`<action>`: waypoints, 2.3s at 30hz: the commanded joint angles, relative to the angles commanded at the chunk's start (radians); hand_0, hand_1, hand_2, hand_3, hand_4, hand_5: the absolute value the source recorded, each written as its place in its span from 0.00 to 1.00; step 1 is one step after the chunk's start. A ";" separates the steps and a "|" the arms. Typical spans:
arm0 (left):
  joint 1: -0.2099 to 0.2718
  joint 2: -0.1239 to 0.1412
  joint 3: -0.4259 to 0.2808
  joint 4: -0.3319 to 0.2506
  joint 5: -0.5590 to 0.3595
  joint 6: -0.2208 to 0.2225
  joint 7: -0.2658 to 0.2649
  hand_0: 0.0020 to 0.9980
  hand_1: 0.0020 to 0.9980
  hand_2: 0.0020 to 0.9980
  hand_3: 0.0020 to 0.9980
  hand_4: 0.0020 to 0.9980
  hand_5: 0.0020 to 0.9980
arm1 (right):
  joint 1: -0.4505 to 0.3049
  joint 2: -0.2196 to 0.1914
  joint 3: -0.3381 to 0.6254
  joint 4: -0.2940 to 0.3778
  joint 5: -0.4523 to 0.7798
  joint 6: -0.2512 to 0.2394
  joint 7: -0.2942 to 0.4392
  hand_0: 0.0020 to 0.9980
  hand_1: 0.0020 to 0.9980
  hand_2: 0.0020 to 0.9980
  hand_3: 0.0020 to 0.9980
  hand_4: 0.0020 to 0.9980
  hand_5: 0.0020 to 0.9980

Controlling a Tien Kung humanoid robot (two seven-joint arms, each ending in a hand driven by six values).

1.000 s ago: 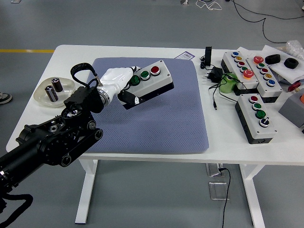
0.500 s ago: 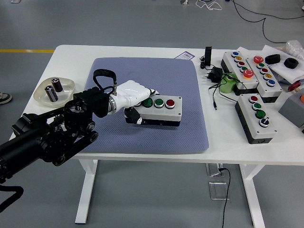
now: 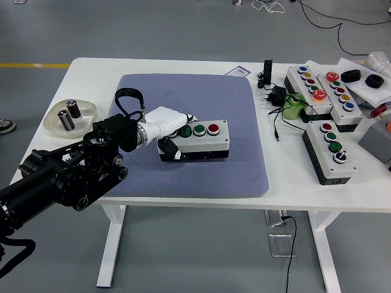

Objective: Pick up the button,place it on the desk,press the button,press the button

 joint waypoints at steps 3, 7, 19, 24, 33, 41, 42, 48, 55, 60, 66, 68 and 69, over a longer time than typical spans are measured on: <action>0.001 -0.001 -0.003 0.005 0.007 0.002 0.002 0.27 0.17 0.17 0.25 0.53 0.00 | 0.000 0.000 -0.002 0.000 0.001 0.000 0.000 0.71 0.65 0.70 0.67 0.40 0.38; 0.002 0.000 -0.006 0.009 0.021 -0.012 0.008 0.27 0.17 0.17 0.25 0.53 0.00 | 0.001 0.000 -0.003 0.000 0.001 0.000 -0.001 0.71 0.65 0.70 0.67 0.40 0.38; 0.019 0.006 -0.012 0.017 0.033 -0.008 -0.018 0.61 0.75 0.85 0.76 0.83 0.02 | -0.005 0.000 0.013 0.000 -0.021 -0.002 -0.004 0.70 0.64 0.69 0.67 0.40 0.37; 0.020 0.005 -0.031 0.015 0.016 -0.069 -0.018 0.78 0.85 0.96 0.89 0.87 0.06 | -0.003 0.000 0.007 0.000 -0.021 -0.002 -0.005 0.70 0.64 0.70 0.67 0.39 0.37; 0.020 0.002 -0.068 0.011 -0.019 -0.179 -0.010 0.94 0.99 1.00 1.00 0.99 0.21 | 0.003 0.000 0.020 0.000 -0.041 -0.002 -0.011 0.70 0.64 0.69 0.67 0.39 0.37; 0.029 0.002 -0.097 0.016 -0.098 -0.204 -0.008 0.97 1.00 1.00 1.00 0.97 0.19 | 0.006 0.000 0.041 0.000 -0.067 -0.002 -0.014 0.70 0.64 0.69 0.66 0.39 0.36; 0.029 0.002 -0.102 0.015 -0.103 -0.203 -0.009 0.97 1.00 1.00 1.00 0.97 0.19 | 0.006 0.000 0.042 0.000 -0.068 -0.002 -0.014 0.70 0.64 0.69 0.66 0.39 0.36; 0.030 0.003 -0.149 0.002 -0.121 -0.178 -0.016 0.99 1.00 1.00 1.00 0.96 0.18 | 0.009 0.000 0.043 0.000 -0.068 -0.001 -0.012 0.70 0.64 0.69 0.66 0.39 0.36; 0.034 0.009 -0.199 -0.024 -0.120 -0.204 -0.012 1.00 1.00 1.00 1.00 0.98 0.21 | 0.011 0.001 0.069 0.000 -0.095 -0.001 -0.018 0.70 0.64 0.69 0.67 0.39 0.36; 0.049 0.021 -0.253 -0.071 -0.124 -0.264 0.003 1.00 1.00 1.00 1.00 0.98 0.21 | 0.012 0.001 0.072 0.000 -0.097 -0.001 -0.018 0.70 0.64 0.69 0.67 0.39 0.36; 0.080 0.032 -0.368 -0.213 -0.109 -0.322 0.067 0.93 0.97 1.00 1.00 0.93 0.28 | 0.013 0.001 0.073 0.000 -0.097 -0.001 -0.017 0.70 0.64 0.69 0.66 0.39 0.36; 0.085 0.033 -0.395 -0.268 -0.065 -0.332 0.109 0.93 0.97 1.00 1.00 0.93 0.28 | 0.014 0.001 0.073 0.000 -0.098 -0.001 -0.017 0.70 0.64 0.69 0.66 0.39 0.36; 0.088 0.035 -0.402 -0.294 -0.045 -0.327 0.131 0.93 0.97 1.00 1.00 0.93 0.28 | 0.014 0.001 0.072 0.000 -0.098 -0.001 -0.017 0.70 0.64 0.69 0.66 0.39 0.36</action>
